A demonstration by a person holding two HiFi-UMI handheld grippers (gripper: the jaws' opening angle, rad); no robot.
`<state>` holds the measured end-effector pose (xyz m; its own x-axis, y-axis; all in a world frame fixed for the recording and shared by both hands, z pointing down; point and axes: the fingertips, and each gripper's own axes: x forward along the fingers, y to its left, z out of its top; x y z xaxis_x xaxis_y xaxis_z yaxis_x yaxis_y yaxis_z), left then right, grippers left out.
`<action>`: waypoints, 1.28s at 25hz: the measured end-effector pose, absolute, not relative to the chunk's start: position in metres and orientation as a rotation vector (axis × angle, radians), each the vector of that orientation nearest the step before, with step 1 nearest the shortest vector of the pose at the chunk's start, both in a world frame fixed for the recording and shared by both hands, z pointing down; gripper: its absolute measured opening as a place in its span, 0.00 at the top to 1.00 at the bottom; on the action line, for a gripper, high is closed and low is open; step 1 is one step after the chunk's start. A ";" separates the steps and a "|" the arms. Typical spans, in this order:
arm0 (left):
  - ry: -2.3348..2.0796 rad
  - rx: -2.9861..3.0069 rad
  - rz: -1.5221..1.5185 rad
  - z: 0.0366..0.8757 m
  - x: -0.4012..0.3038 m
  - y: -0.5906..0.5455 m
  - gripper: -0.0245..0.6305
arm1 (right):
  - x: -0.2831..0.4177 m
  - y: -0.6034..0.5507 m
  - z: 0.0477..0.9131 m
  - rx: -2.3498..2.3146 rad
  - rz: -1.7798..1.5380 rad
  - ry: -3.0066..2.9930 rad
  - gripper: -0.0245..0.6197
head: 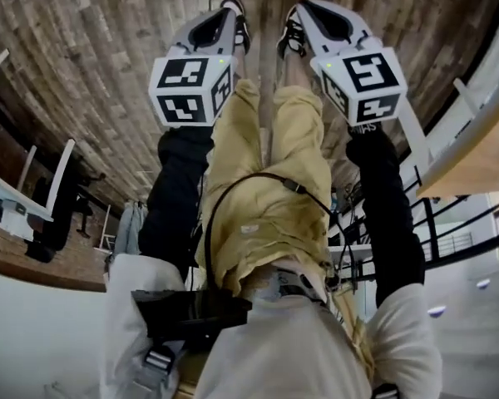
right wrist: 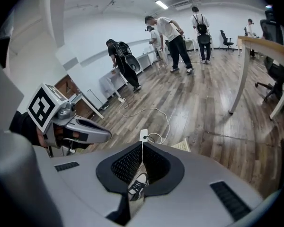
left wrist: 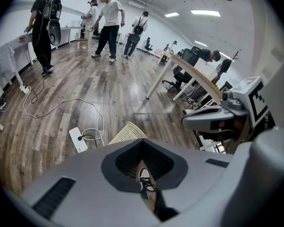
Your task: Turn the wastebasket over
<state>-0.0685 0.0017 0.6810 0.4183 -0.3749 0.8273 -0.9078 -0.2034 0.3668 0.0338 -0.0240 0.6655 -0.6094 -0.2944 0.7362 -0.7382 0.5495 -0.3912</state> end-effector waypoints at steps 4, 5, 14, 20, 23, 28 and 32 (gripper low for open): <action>-1.090 1.790 0.764 0.727 -0.064 0.000 0.96 | 0.022 -0.028 0.728 0.736 0.907 -2.179 0.93; -1.085 1.795 0.770 0.736 -0.063 -0.001 0.96 | 0.020 -0.030 0.743 0.725 0.893 -2.172 0.93; -1.068 1.727 0.812 0.804 -0.076 -0.001 0.96 | 0.032 -0.060 0.869 0.777 0.908 -2.001 0.93; -1.058 1.648 0.834 0.833 -0.081 -0.004 0.96 | 0.047 -0.061 0.909 0.765 0.943 -1.921 0.93; -1.055 1.631 0.840 0.846 -0.080 -0.009 0.96 | 0.050 -0.064 0.929 0.749 0.941 -1.910 0.93; -1.059 1.597 0.820 0.865 -0.078 -0.015 0.96 | 0.063 -0.081 0.974 0.740 0.910 -1.870 0.92; -1.060 1.580 0.846 0.883 -0.081 -0.014 0.96 | 0.076 -0.105 0.998 0.782 0.852 -1.856 0.92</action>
<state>-0.0813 -0.0139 0.8833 0.3681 -0.2207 0.9032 -0.9297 -0.1032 0.3536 0.0760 -0.1046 0.9982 -0.3764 -0.1612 0.9123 -0.7969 0.5585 -0.2301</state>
